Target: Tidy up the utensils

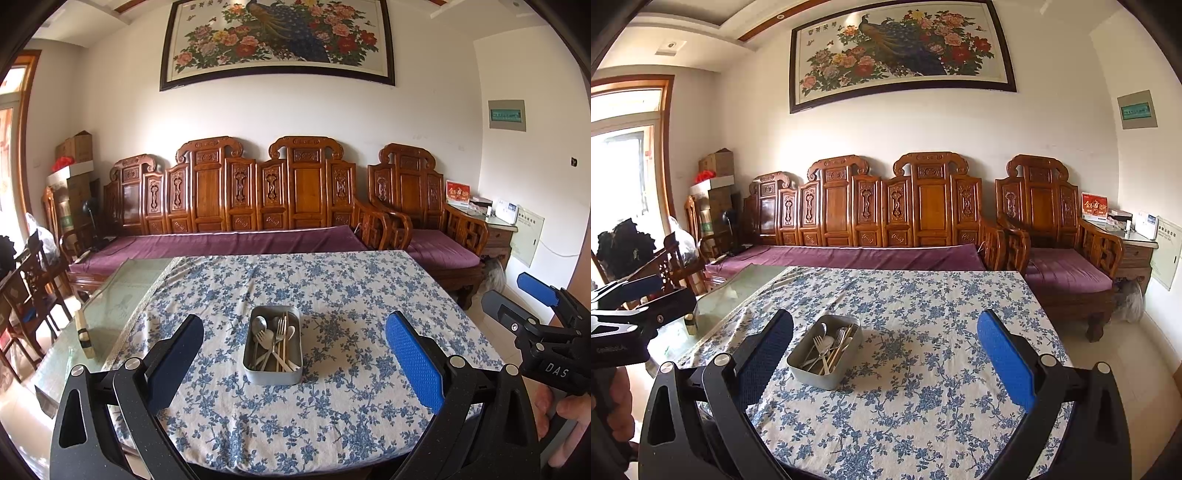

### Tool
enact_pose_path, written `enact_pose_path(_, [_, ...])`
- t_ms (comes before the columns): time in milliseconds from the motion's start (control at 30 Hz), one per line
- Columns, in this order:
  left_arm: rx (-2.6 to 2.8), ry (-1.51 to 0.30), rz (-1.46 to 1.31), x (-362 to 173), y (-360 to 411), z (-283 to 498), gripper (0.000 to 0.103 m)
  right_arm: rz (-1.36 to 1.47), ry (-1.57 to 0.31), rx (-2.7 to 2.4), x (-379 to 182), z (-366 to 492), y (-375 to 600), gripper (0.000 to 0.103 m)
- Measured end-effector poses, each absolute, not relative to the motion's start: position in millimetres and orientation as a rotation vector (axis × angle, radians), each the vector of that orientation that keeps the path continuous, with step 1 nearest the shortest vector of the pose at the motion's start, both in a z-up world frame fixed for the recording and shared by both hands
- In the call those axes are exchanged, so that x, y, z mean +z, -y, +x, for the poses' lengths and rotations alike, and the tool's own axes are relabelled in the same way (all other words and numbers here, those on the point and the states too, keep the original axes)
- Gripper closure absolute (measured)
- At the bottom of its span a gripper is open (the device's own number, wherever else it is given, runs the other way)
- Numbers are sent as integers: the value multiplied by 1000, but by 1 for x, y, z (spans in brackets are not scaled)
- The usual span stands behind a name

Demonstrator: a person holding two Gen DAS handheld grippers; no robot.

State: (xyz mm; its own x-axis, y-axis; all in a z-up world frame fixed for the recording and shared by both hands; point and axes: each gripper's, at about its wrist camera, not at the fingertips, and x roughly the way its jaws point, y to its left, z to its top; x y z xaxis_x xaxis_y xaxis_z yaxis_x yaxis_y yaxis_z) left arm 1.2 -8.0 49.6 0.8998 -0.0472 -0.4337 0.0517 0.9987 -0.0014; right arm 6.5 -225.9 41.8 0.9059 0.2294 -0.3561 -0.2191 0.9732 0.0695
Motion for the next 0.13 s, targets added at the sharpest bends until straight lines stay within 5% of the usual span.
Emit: enact_pose_path(133, [-50,-449,11,50,8,1,8,27,-372,230,43,7,226,3])
